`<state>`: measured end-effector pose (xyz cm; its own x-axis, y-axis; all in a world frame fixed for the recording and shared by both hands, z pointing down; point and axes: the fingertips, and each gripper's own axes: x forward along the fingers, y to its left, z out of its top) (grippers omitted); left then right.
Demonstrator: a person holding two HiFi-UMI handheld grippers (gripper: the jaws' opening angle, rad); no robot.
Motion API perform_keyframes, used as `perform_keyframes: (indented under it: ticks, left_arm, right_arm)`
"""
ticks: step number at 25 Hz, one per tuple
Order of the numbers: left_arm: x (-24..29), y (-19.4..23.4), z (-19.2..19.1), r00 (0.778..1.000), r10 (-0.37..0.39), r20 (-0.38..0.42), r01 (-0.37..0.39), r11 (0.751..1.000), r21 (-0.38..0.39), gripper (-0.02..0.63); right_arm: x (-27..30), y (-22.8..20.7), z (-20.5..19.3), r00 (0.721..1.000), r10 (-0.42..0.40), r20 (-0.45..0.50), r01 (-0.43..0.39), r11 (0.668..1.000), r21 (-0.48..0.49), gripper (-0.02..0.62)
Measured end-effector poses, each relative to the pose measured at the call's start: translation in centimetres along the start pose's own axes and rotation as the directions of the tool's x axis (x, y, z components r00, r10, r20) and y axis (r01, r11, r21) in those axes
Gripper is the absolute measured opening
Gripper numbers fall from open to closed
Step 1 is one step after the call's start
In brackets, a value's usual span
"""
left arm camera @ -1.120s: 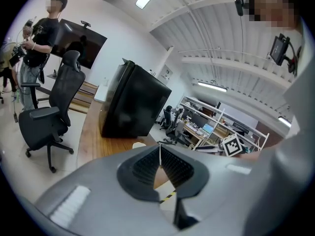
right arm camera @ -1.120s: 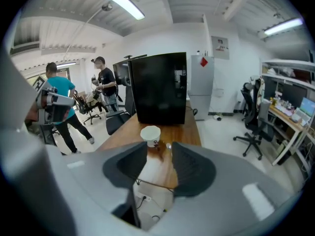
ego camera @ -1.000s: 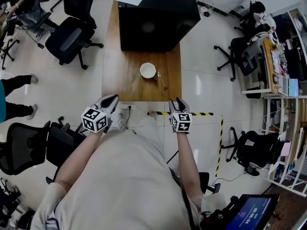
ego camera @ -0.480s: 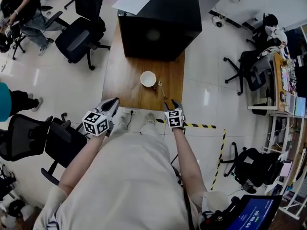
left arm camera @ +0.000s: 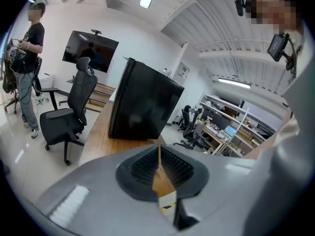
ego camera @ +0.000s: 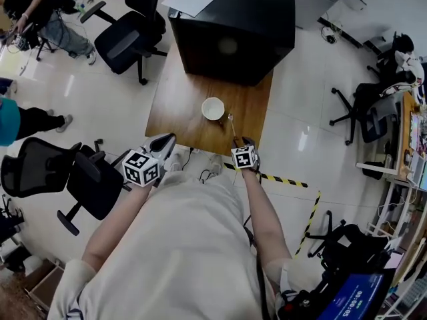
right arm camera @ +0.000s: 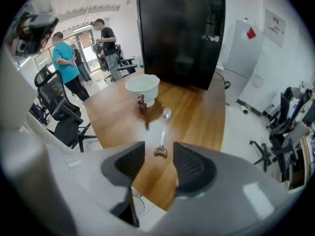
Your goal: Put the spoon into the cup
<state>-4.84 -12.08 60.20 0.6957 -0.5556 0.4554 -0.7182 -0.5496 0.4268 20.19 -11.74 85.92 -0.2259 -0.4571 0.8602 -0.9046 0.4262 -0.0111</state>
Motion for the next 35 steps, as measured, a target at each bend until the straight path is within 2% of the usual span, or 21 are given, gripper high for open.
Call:
perform_keyframes:
  ticks: [5, 9, 20, 26, 29, 32, 35]
  left_arm:
    - [0.3, 0.0, 0.1, 0.999, 0.042, 0.0, -0.042, 0.999, -0.027, 0.0]
    - [0.5, -0.4, -0.3, 0.998, 0.058, -0.011, -0.059, 0.998, -0.027, 0.0]
    - [-0.4, 0.1, -0.8, 0.993, 0.115, -0.014, -0.116, 0.992, -0.045, 0.0]
    - [-0.9, 0.3, -0.9, 0.991, 0.13, -0.018, -0.131, 0.991, -0.037, 0.0]
    - [-1.3, 0.6, -0.9, 0.99, 0.141, -0.023, -0.141, 0.989, -0.038, 0.0]
    - [-1.5, 0.7, -1.0, 0.989, 0.145, -0.024, -0.146, 0.989, -0.036, 0.0]
    - [-1.4, 0.6, -1.0, 0.989, 0.144, -0.026, -0.145, 0.989, -0.033, 0.0]
  right_arm:
    - [1.8, 0.6, -0.7, 0.999, 0.037, -0.039, -0.038, 0.999, -0.021, 0.181]
    - [3.0, 0.7, -0.5, 0.998, 0.032, -0.051, -0.035, 0.998, -0.052, 0.172]
    - [4.8, 0.1, -2.1, 0.993, 0.033, -0.11, -0.034, 0.999, -0.013, 0.158]
    - [5.3, 0.4, -2.5, 0.994, 0.052, -0.098, -0.053, 0.999, -0.011, 0.159]
    - [5.6, 0.5, -2.0, 0.994, 0.044, -0.096, -0.043, 0.999, 0.009, 0.159]
    - [5.8, 0.3, -3.1, 0.99, 0.02, -0.139, -0.014, 0.999, 0.04, 0.158]
    - [5.6, 0.4, -2.2, 0.995, 0.023, -0.102, -0.021, 0.999, 0.025, 0.145]
